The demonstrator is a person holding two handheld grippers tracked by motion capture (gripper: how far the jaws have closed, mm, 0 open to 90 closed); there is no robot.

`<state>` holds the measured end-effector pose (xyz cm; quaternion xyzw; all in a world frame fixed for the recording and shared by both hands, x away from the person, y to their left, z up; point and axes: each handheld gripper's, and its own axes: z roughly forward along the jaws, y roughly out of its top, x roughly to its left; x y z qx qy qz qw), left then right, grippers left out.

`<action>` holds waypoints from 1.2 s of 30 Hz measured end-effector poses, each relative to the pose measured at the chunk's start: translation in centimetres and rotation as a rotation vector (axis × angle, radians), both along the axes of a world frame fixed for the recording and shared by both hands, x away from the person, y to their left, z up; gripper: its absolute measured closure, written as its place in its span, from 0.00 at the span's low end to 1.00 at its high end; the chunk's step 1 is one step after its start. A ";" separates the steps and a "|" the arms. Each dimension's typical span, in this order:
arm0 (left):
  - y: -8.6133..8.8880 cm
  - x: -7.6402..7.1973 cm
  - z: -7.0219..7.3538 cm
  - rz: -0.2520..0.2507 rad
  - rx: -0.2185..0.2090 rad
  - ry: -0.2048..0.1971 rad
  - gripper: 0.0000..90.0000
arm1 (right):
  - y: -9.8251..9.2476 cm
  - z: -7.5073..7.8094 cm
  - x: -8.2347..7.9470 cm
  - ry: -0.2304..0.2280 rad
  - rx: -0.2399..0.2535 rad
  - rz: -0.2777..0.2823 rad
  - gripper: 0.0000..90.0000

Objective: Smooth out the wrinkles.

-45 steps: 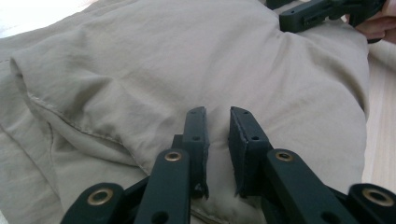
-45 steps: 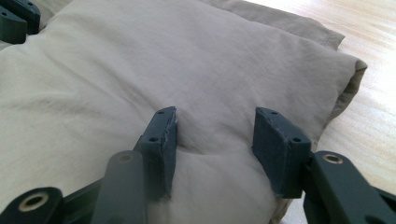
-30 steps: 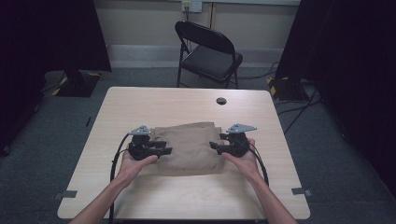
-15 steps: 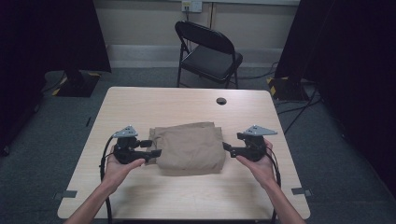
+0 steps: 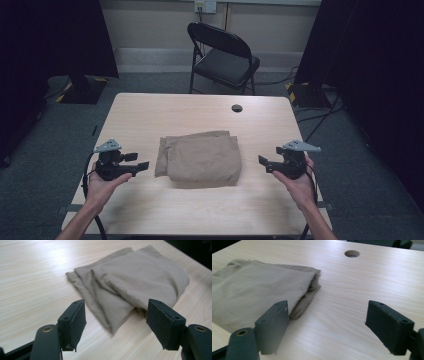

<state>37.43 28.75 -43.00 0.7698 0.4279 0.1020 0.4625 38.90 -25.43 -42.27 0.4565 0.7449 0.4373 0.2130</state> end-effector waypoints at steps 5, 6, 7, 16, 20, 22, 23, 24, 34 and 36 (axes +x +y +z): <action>1.3 -0.4 -0.5 0.036 0.012 0.015 0.32 | -1.8 -0.1 -0.4 0.020 0.016 -0.057 0.17; 1.7 -0.4 -0.7 0.043 0.022 0.021 0.32 | -2.2 -0.1 -0.5 0.020 0.017 -0.066 0.18; 2.1 -0.3 -1.0 0.059 0.030 0.030 0.32 | -2.4 -0.2 -0.6 0.026 0.013 -0.075 0.18; 4.6 -0.2 -3.4 0.168 0.096 0.107 0.30 | -5.1 -2.3 -1.1 0.115 -0.031 -0.175 0.20; 4.1 -0.2 -4.4 0.183 0.175 0.124 0.30 | -5.8 -4.3 -1.0 0.162 -0.095 -0.199 0.19; 3.7 -0.3 -4.8 0.184 0.193 0.126 0.30 | -5.9 -4.9 -0.9 0.189 -0.119 -0.210 0.18; 3.7 -0.2 -5.0 0.161 0.213 0.141 0.30 | -5.9 -5.1 -0.9 0.197 -0.135 -0.210 0.18; 3.7 -0.2 -5.2 0.179 0.229 0.145 0.30 | -5.9 -5.3 -0.9 0.207 -0.144 -0.209 0.18; 3.2 -0.7 -6.9 0.184 0.285 0.023 0.22 | -5.3 -7.1 -0.9 0.220 -0.187 -0.259 0.14; 3.2 -0.8 -7.3 0.171 0.278 -0.014 0.13 | -5.4 -7.4 -1.0 0.185 -0.175 -0.259 0.13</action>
